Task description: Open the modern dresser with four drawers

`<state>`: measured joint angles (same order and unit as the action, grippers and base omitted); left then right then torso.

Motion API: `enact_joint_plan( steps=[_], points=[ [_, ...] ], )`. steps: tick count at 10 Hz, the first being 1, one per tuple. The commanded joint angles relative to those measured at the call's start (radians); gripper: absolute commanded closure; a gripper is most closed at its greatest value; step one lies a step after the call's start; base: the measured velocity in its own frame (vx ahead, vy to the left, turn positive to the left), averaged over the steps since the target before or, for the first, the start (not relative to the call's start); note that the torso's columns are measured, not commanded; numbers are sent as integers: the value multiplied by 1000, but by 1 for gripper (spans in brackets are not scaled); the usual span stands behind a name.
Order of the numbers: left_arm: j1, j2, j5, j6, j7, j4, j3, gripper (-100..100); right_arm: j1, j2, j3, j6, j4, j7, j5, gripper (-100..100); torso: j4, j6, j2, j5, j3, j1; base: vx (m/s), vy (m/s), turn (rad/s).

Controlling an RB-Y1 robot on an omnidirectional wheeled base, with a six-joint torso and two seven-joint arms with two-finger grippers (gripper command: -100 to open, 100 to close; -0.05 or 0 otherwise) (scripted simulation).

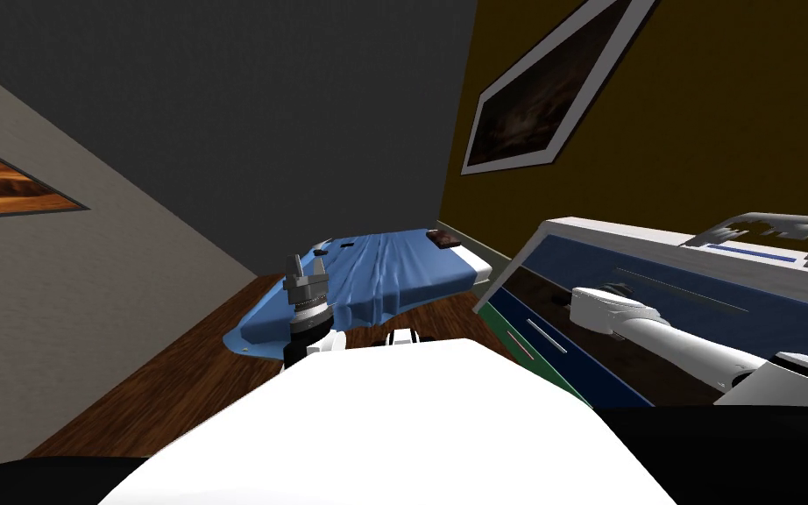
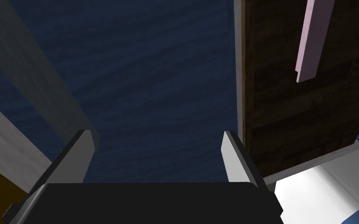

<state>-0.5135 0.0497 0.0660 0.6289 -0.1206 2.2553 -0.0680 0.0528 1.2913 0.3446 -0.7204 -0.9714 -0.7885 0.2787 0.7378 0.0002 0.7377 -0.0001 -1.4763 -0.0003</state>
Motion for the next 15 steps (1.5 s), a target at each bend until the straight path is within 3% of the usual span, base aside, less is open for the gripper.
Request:
enact_joint_plan(
  steps=[1, 3, 7, 8, 10, 15],
  points=[
    [0, 0, 0, 0, 0, 0, 0, 0, 12, 44, -5, -11, 9, -11, -13, -100, 0, 0, 1, 0, 0, 0, 21, -11, 18],
    [0, 0, 0, 0, 0, 0, 0, 0, 7, 79, -4, -26, 36, -22, -12, -100, 0, 0, 1, 0, 1, 0, 20, -13, 41],
    [0, 0, 0, 0, 0, 0, 0, 0, 14, 80, -6, -29, 26, -19, -15, -100, 0, 0, 0, -1, 0, -4, 17, -41, 2],
    [0, 0, 0, 0, 0, 0, 0, 0, 14, 81, -6, -29, 27, -20, -15, 100, 0, 0, 0, -1, 0, -1, 3, -13, -3],
    [0, 0, 0, 0, 0, 0, 0, 0, 12, 89, -6, -32, 19, -25, -22, 100, -3, -1, 0, -10, 2, 0, -27, 138, -19],
    [0, 0, 0, 0, 0, 0, 0, 0, 11, 102, -5, -41, 4, -36, -33, 100, -1, -1, -3, -6, -1, -12, -27, 157, -14]
  ],
)
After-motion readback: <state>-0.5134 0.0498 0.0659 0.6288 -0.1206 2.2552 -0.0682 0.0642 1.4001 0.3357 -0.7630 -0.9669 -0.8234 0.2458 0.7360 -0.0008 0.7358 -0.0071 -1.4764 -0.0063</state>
